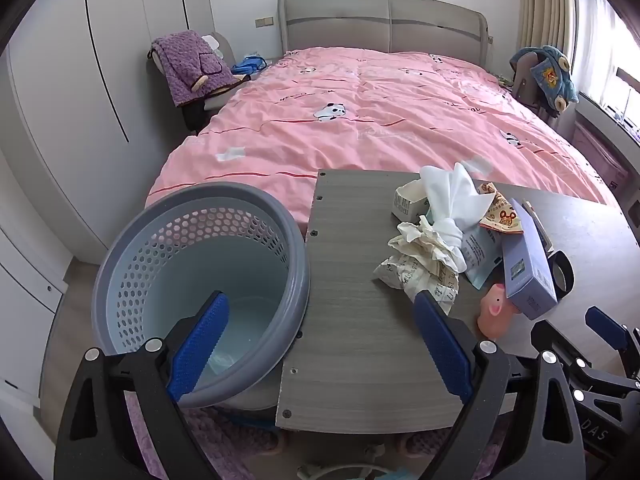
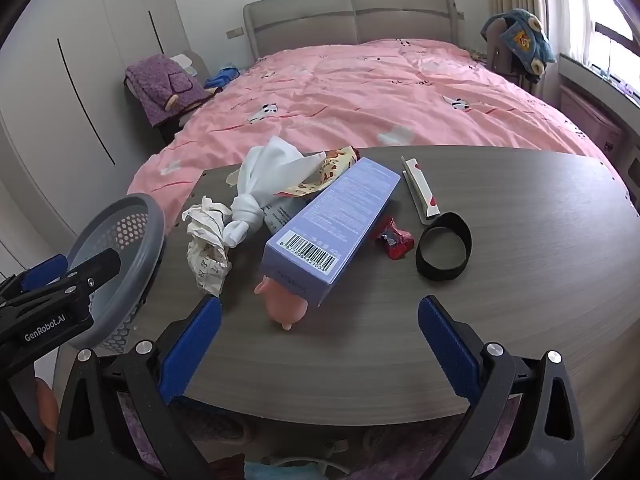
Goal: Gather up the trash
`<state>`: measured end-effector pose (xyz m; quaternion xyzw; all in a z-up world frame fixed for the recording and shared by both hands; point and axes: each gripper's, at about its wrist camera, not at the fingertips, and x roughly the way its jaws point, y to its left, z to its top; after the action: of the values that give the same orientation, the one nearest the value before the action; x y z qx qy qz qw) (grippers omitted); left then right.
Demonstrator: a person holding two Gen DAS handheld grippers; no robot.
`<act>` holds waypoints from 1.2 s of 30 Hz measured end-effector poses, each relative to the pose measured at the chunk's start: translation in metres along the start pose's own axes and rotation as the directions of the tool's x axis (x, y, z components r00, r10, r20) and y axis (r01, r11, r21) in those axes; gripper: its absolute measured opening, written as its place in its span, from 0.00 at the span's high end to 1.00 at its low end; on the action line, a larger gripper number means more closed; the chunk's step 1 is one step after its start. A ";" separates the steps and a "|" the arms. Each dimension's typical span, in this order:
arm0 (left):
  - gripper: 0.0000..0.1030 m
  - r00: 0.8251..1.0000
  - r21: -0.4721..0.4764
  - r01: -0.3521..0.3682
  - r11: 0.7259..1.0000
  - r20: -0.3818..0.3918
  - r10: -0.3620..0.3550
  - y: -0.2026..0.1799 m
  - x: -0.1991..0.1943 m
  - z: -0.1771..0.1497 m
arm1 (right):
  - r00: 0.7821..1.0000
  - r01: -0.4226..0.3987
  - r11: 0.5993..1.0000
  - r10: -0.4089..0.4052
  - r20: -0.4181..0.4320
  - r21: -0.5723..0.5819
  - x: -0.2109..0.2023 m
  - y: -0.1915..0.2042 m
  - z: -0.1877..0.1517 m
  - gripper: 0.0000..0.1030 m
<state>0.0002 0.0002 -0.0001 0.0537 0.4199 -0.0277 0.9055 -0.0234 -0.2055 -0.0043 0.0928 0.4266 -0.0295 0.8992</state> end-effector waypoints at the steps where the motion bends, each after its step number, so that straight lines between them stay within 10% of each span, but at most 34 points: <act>1: 0.13 1.000 -0.001 0.002 1.000 0.001 -0.002 0.000 0.000 0.000 | 1.000 -0.001 1.000 0.001 0.001 0.000 0.000 0.000 0.000 0.06; 36: 0.13 1.000 -0.023 0.005 1.000 0.016 -0.005 0.007 -0.003 -0.003 | 1.000 0.001 1.000 -0.001 0.024 0.002 -0.007 0.002 -0.002 0.06</act>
<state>-0.0033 0.0073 0.0014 0.0418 0.4132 -0.0256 0.9093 -0.0288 -0.2029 0.0005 0.0933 0.4156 -0.0314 0.9042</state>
